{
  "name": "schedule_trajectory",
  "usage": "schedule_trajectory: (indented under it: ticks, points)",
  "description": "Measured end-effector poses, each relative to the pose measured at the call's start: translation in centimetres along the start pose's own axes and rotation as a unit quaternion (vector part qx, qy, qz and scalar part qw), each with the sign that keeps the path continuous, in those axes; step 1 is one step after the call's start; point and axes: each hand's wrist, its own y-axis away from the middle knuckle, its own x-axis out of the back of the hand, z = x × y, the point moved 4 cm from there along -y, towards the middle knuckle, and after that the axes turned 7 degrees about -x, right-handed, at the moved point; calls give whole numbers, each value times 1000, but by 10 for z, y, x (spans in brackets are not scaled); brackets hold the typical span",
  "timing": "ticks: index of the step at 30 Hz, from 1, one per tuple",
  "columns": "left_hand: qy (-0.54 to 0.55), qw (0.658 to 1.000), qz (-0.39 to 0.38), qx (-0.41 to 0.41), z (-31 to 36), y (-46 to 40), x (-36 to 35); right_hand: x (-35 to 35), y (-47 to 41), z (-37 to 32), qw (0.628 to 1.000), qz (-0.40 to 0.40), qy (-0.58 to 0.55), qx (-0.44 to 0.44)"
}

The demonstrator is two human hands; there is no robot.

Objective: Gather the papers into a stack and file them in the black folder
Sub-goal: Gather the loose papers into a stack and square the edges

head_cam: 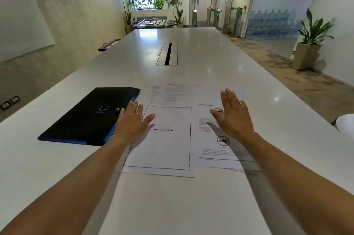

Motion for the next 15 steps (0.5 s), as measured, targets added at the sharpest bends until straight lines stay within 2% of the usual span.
schedule_trajectory:
  ticks: [5, 9, 13, 15]
  points:
    - [32, 996, -67, 50, -3, 21, -18, -10, 12, 11, 998, -47, 30, -32]
    - [24, 994, -47, 96, 4, 21, -12, -4, 17, 12, 997, -12, 25, -68]
    - [46, 986, -53, 152, 10, 18, -5, 9, 16, 16, 984, 25, -31, -172]
    - [66, 982, -59, 166, 11, 15, -1, 13, 16, 20, 973, 9, -34, -227]
